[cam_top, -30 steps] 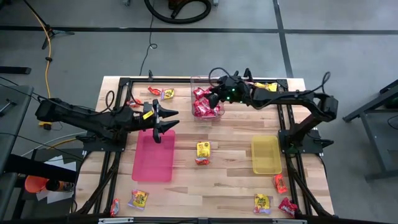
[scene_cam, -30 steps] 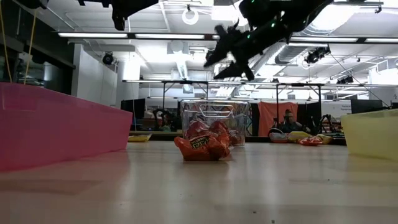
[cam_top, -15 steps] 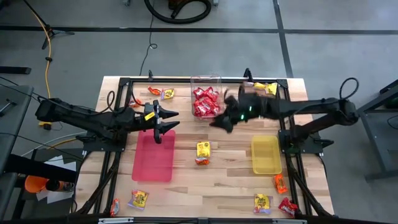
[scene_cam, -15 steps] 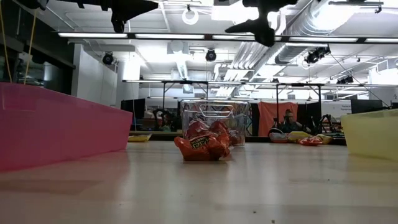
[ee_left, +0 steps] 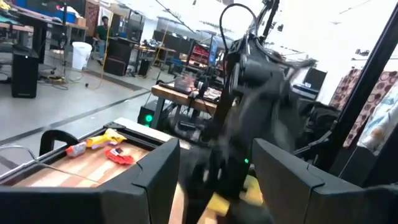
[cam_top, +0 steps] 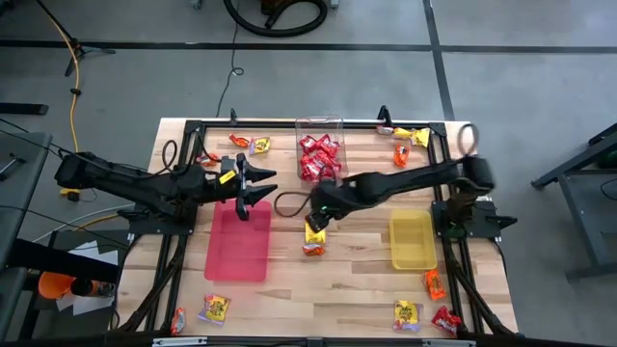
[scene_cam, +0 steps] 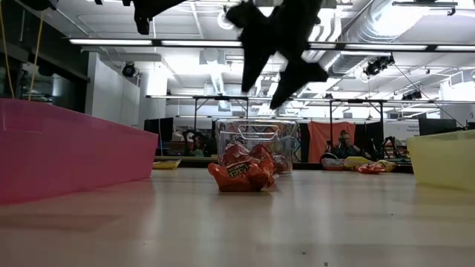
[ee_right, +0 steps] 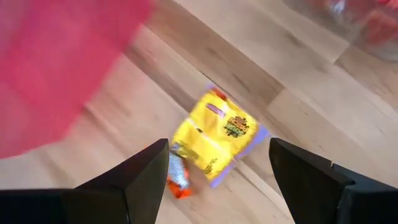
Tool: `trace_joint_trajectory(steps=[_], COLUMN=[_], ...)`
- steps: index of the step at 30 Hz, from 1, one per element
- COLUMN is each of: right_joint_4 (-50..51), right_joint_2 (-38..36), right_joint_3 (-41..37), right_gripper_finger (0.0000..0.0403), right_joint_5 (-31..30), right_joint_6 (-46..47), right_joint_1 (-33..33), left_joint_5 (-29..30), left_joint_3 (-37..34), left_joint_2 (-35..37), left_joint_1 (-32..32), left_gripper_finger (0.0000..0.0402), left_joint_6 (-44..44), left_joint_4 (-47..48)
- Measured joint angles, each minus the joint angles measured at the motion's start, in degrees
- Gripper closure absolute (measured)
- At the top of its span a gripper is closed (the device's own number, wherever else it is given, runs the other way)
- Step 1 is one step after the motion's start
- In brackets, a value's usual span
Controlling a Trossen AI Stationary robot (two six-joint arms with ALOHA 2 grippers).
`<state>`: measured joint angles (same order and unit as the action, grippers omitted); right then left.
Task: Sort candy
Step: Put the yellow candy into the pink bin
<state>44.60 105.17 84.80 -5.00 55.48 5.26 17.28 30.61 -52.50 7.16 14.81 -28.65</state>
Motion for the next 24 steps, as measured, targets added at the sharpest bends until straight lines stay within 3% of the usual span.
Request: trace_joint_trajectory(steps=[7,18,21,24], right_joint_4=[0.92,0.79,2.16,6.49], right_joint_2=[10.58,18.76,19.14,17.68], right_joint_3=[4.86,5.06,5.17,4.82], right_gripper_finger=[0.013,0.0136,0.0173,0.0267], right_joint_5=[3.76,-2.09,-3.75,-6.15], right_joint_6=[0.7,2.27,-0.91,-4.77], right_joint_1=[1.35,2.32,2.78,3.39], left_joint_5=[0.0,0.04,0.07,0.07], left_joint_3=[0.0,0.0,0.0,0.0], left_joint_2=[0.01,0.01,0.01,0.01], left_joint_1=[0.0,0.0,-0.01,0.0], left_gripper_finger=[0.0214,0.0214,0.0214,0.0214], left_joint_6=[0.0,0.0,0.01,0.0], left_joint_4=[0.03,0.11,0.12,0.09])
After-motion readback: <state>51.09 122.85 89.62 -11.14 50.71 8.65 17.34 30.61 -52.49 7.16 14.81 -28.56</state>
